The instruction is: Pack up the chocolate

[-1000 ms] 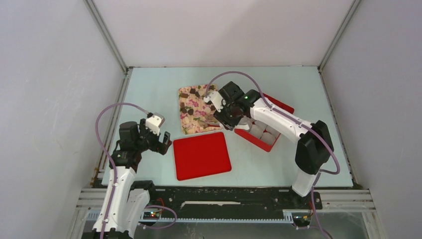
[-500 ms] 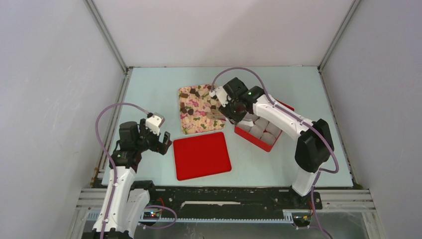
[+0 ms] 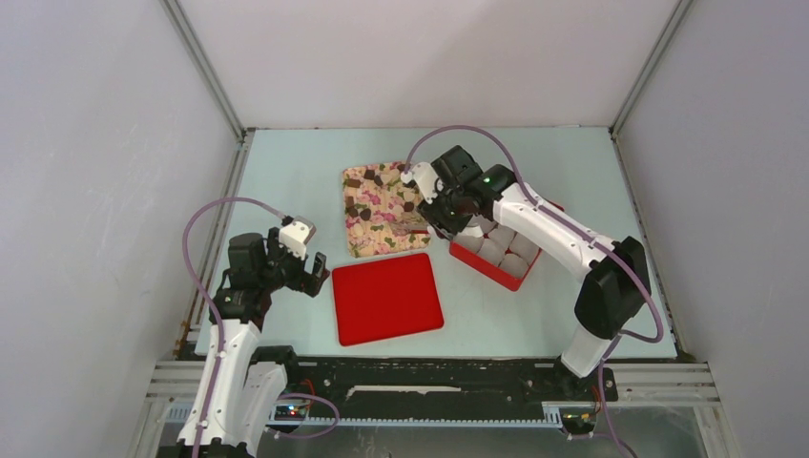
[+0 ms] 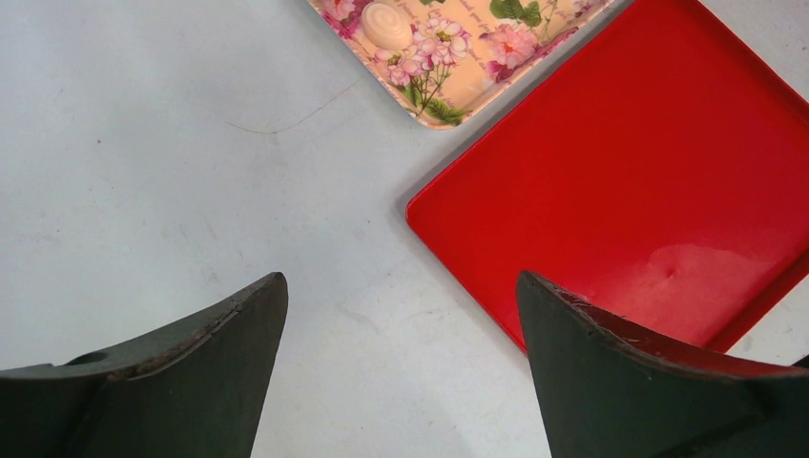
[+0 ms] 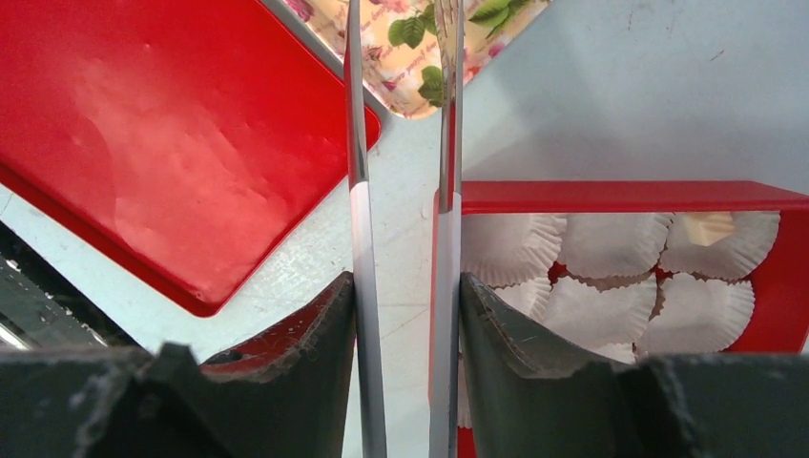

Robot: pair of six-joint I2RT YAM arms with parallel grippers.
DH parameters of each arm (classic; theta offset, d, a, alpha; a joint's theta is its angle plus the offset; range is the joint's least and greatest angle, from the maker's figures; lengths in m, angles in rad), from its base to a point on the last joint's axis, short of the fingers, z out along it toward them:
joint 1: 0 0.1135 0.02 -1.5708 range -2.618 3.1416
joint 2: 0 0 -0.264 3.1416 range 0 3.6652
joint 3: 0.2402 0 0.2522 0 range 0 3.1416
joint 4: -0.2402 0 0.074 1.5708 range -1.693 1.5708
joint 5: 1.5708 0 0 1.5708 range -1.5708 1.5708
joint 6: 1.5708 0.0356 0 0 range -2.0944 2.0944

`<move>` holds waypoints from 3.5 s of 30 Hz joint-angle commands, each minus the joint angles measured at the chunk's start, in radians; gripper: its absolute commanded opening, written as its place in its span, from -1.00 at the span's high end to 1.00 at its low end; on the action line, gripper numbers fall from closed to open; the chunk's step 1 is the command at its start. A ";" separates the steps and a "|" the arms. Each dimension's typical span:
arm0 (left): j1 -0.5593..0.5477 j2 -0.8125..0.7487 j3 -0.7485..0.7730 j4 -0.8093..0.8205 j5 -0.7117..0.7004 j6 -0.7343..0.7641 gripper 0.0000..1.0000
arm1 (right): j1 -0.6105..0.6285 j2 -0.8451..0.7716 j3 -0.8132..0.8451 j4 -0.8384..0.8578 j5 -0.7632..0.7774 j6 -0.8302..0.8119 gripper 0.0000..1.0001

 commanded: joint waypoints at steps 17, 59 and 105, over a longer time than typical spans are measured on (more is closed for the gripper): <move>0.006 -0.015 0.000 0.014 0.018 0.003 -0.86 | 0.007 0.073 0.051 0.031 0.087 0.029 0.13; 0.010 -0.009 0.003 0.009 0.030 0.004 -0.86 | -0.449 -0.446 -0.392 0.117 0.382 -0.369 0.73; 0.012 -0.032 -0.006 0.013 0.037 0.002 -0.86 | -0.407 -0.356 -0.402 0.136 0.375 -0.283 0.24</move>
